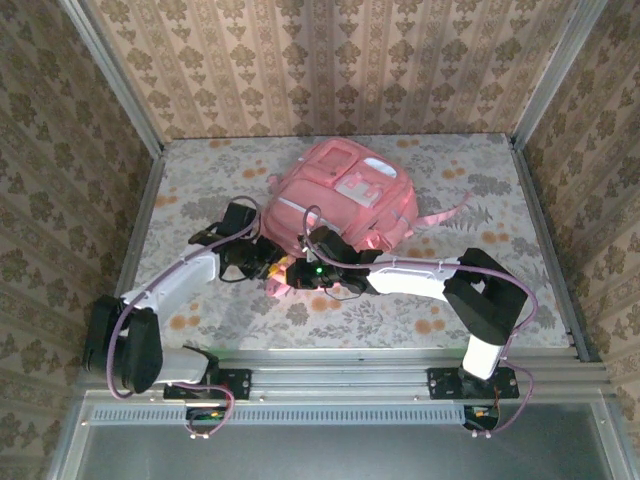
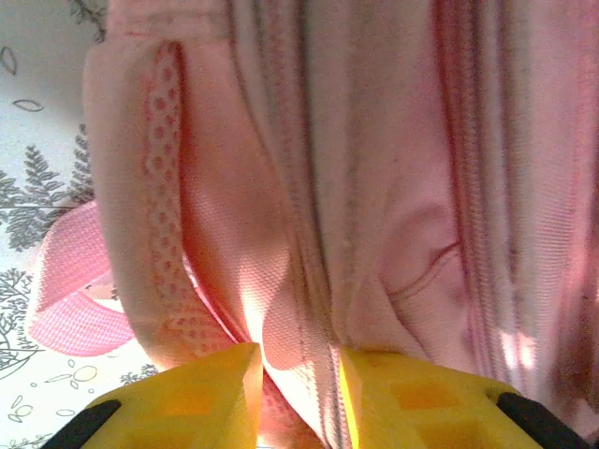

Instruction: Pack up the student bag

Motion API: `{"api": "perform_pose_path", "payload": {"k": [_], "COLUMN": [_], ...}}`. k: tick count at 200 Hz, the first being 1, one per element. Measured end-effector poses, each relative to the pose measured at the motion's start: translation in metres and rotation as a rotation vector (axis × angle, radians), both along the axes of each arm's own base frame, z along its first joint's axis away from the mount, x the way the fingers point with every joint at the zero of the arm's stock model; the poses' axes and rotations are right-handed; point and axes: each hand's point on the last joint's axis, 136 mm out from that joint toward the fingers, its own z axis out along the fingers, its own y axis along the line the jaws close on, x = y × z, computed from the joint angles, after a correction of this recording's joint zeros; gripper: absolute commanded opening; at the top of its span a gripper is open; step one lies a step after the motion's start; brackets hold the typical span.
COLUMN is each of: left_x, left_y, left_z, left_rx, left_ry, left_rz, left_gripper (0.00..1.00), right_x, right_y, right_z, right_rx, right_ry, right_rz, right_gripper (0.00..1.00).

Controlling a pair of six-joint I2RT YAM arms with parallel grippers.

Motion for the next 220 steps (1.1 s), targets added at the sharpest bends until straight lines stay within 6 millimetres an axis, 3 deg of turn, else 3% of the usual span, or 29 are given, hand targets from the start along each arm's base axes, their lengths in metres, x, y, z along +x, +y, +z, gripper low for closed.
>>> {"api": "perform_pose_path", "payload": {"k": [39,54,83,145,173,220], "left_x": [0.004,0.006,0.007,0.011,0.013,0.016], "left_y": [0.005,0.006,0.006,0.003,0.003,0.005], "left_z": [0.024,0.030,0.024,0.011,-0.002,-0.009], "left_rx": [-0.005,-0.013,-0.009,-0.003,0.012,0.020], "left_ry": [-0.090,-0.110,-0.093,-0.063,-0.031,-0.005], "left_rz": [0.011,0.018,0.017,0.016,0.015,0.022], "left_gripper": [0.32,0.36,0.44,0.43,0.33,0.05], "right_x": [-0.001,-0.001,-0.001,-0.002,-0.001,-0.003], "right_y": [0.000,0.000,0.000,0.000,0.000,-0.002], "right_z": [-0.001,0.000,-0.001,-0.001,0.000,-0.003], "right_rx": [-0.005,-0.005,-0.006,-0.002,-0.001,-0.008], "right_ry": [-0.012,-0.013,-0.013,-0.015,-0.016,-0.017], "right_rz": [0.012,0.012,0.012,0.012,0.012,0.012], "right_gripper": [0.00,0.00,0.00,0.00,0.00,0.00]}}
